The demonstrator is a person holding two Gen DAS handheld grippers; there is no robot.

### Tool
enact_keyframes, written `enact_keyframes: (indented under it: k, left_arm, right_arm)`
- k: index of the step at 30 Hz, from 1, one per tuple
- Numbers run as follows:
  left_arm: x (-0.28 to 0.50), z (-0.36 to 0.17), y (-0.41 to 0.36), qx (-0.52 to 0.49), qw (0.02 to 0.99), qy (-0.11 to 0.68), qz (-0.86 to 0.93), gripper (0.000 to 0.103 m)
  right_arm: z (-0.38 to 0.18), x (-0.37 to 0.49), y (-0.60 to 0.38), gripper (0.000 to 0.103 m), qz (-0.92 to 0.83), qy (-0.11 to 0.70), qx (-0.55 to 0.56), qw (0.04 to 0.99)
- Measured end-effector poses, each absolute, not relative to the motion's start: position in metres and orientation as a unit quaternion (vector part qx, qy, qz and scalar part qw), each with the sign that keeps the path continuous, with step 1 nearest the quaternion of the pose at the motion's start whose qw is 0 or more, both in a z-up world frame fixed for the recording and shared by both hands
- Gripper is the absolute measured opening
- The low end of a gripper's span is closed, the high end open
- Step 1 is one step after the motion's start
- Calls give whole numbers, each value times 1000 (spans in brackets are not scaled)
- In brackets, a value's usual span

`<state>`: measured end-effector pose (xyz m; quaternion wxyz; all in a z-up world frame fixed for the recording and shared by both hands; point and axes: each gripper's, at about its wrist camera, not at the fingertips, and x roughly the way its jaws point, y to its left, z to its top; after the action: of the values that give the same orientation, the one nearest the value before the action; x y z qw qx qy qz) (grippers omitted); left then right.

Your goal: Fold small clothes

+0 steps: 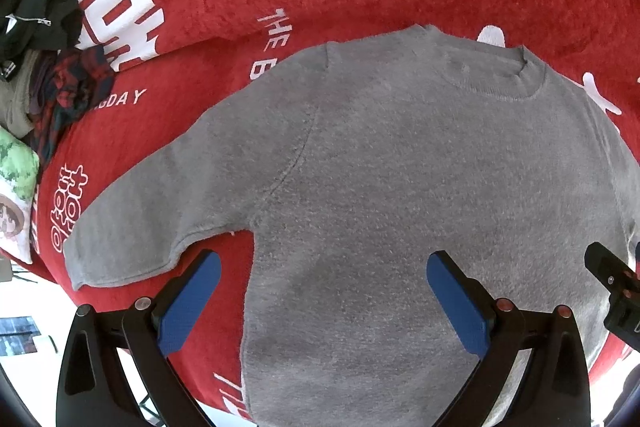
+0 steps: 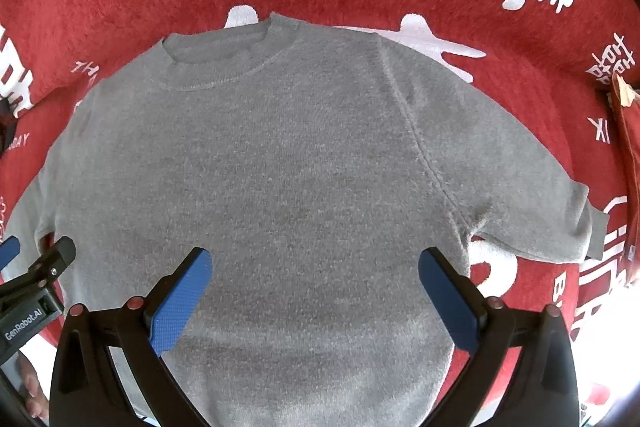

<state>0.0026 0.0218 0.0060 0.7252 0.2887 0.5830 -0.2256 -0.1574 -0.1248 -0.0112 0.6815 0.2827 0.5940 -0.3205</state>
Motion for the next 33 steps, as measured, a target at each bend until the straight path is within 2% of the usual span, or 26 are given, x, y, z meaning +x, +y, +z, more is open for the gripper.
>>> enact_keyframes:
  k: [24,33]
  left_arm:
    - [19,9,43,264,732,587,-223,103]
    - [62,2,114,185,742,615,-194,103]
  right_arm:
    - [-2,-144,-107,103,-311,589,277,692]
    - [1,-112,-75,103,-227,578,300,724]
